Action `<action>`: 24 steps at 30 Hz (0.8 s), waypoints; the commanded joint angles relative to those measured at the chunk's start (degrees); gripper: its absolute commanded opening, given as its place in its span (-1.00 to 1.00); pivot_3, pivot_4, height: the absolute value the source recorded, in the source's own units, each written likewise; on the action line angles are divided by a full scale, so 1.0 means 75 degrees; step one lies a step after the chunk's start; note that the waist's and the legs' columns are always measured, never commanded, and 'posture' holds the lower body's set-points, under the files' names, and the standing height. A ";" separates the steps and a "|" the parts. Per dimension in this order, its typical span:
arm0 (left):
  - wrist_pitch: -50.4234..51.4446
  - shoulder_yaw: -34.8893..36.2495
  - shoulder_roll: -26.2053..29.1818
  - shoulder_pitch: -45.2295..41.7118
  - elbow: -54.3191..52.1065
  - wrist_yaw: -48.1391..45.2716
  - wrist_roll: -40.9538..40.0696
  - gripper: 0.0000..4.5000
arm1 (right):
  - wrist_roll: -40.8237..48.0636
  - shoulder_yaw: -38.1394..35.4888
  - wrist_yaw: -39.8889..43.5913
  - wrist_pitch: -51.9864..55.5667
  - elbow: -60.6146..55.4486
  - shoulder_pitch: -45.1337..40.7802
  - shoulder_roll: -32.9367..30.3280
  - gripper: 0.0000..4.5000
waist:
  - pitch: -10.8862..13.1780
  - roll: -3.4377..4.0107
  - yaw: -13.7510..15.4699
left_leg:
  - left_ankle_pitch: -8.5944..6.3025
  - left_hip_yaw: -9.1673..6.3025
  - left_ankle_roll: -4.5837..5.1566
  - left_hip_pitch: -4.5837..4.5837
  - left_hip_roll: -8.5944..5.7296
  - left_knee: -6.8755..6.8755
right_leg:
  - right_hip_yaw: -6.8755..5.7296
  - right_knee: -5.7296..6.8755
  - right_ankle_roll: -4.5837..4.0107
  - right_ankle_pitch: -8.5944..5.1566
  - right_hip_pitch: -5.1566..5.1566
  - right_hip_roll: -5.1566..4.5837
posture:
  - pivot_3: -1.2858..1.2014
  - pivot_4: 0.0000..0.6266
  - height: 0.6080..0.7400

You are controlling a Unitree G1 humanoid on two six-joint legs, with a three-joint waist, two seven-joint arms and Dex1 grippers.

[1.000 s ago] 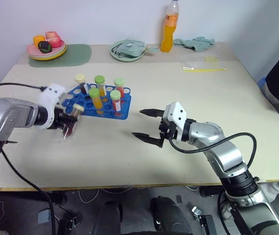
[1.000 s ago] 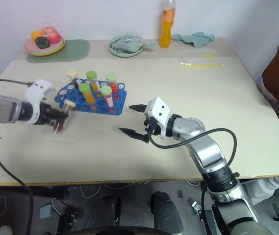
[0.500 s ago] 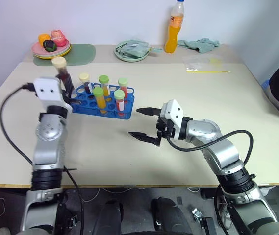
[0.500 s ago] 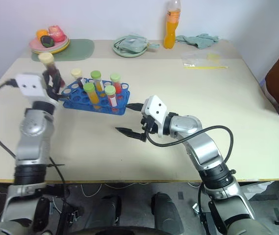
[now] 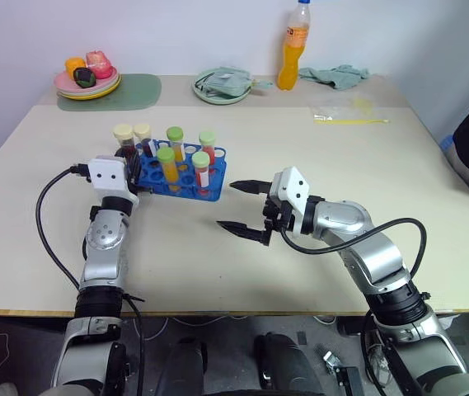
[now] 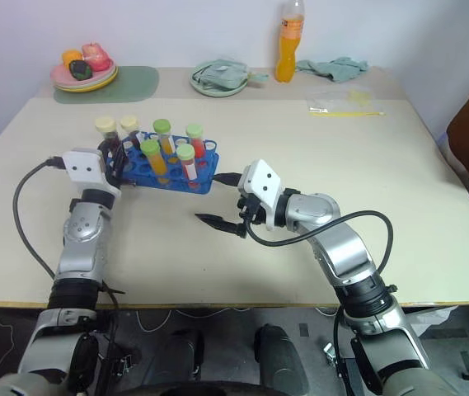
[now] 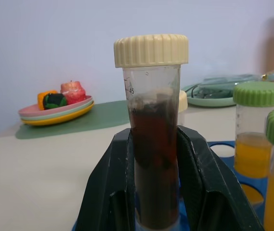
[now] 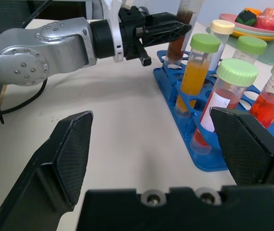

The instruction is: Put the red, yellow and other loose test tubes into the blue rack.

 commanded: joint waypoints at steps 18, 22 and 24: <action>-0.0150 0.0195 -0.0213 -0.0015 -0.0005 -0.0081 -0.0161 -0.71 | 0.0032 -0.0128 -0.0103 -0.0055 -0.0349 0.0033 -0.0048 0.92 | 0.0000 0.0000 -0.0013 | 0.0000 -0.0003 0.0000 0.0009 0.0000 -0.0002 | -0.0002 0.0003 0.0000 0.0000 0.0005 0.0003 | 0.03 -0.52 1.00; -0.0038 0.0229 -0.0185 0.0150 -0.0232 -0.0022 -0.0093 -0.71 | 0.0027 -0.0094 -0.0097 -0.0081 -0.0308 0.0019 -0.0003 0.92 | -0.0001 0.0001 -0.0008 | 0.0000 -0.0003 0.0000 0.0011 0.0001 -0.0003 | -0.0002 0.0003 0.0000 0.0000 0.0005 0.0003 | 0.03 -0.52 1.00; -0.0020 0.0250 -0.0163 0.0170 -0.0223 -0.0003 -0.0063 -0.71 | 0.0025 -0.0074 -0.0093 -0.0095 -0.0280 0.0004 0.0024 0.92 | -0.0001 0.0001 -0.0007 | 0.0000 -0.0003 0.0000 0.0012 0.0001 -0.0003 | -0.0001 0.0003 0.0000 0.0000 0.0007 0.0003 | 0.03 -0.52 1.00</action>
